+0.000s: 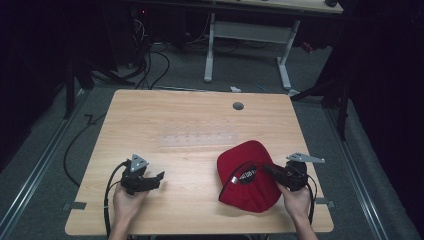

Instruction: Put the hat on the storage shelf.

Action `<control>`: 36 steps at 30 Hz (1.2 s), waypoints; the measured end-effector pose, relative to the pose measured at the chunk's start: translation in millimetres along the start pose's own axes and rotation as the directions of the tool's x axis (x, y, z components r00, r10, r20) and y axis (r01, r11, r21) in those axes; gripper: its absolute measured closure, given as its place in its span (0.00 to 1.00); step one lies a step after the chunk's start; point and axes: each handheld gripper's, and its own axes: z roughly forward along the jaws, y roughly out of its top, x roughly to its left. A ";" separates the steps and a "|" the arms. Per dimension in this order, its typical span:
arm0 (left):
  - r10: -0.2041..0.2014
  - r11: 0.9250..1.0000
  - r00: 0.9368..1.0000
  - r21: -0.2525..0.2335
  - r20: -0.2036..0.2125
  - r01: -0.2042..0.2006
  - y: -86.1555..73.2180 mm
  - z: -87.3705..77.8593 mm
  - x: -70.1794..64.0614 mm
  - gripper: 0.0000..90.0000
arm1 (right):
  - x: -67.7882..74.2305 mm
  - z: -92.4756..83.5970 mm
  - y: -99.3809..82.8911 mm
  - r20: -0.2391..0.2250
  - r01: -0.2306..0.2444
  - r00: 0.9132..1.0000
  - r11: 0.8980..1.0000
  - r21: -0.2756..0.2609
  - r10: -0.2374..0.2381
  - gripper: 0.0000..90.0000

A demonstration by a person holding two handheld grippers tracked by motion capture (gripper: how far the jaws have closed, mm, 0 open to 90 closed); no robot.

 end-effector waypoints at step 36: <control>0.267 0.954 0.915 0.052 0.301 -0.296 -21.9 -4.9 -112.7 0.23 | 20.1 12.8 30.4 -0.138 -0.012 0.990 0.998 0.058 0.020 0.90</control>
